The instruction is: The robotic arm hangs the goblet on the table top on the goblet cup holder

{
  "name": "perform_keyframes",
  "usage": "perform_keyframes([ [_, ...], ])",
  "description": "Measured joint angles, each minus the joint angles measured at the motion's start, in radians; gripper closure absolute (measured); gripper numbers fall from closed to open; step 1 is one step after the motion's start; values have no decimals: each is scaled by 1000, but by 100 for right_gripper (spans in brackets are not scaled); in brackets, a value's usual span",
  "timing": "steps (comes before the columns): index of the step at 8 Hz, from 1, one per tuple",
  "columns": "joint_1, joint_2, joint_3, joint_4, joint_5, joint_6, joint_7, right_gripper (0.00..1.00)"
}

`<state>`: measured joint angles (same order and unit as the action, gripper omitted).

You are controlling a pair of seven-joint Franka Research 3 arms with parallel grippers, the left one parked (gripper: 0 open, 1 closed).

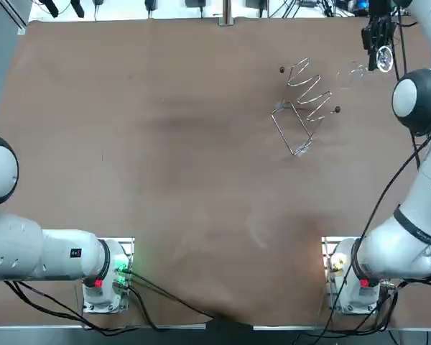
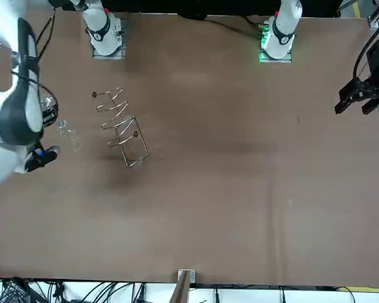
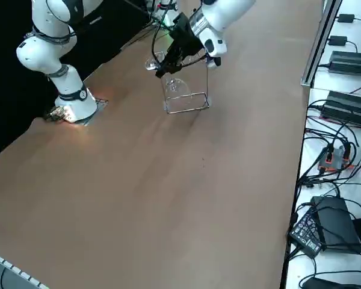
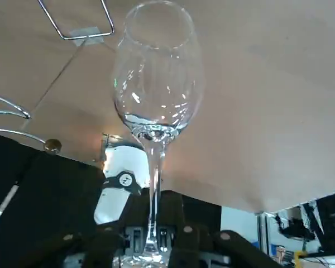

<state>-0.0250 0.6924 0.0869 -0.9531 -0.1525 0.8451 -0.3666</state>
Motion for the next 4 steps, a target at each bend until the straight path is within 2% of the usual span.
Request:
perform_keyframes([
  [4,72,11,11,1,-47,13,-1,88],
])
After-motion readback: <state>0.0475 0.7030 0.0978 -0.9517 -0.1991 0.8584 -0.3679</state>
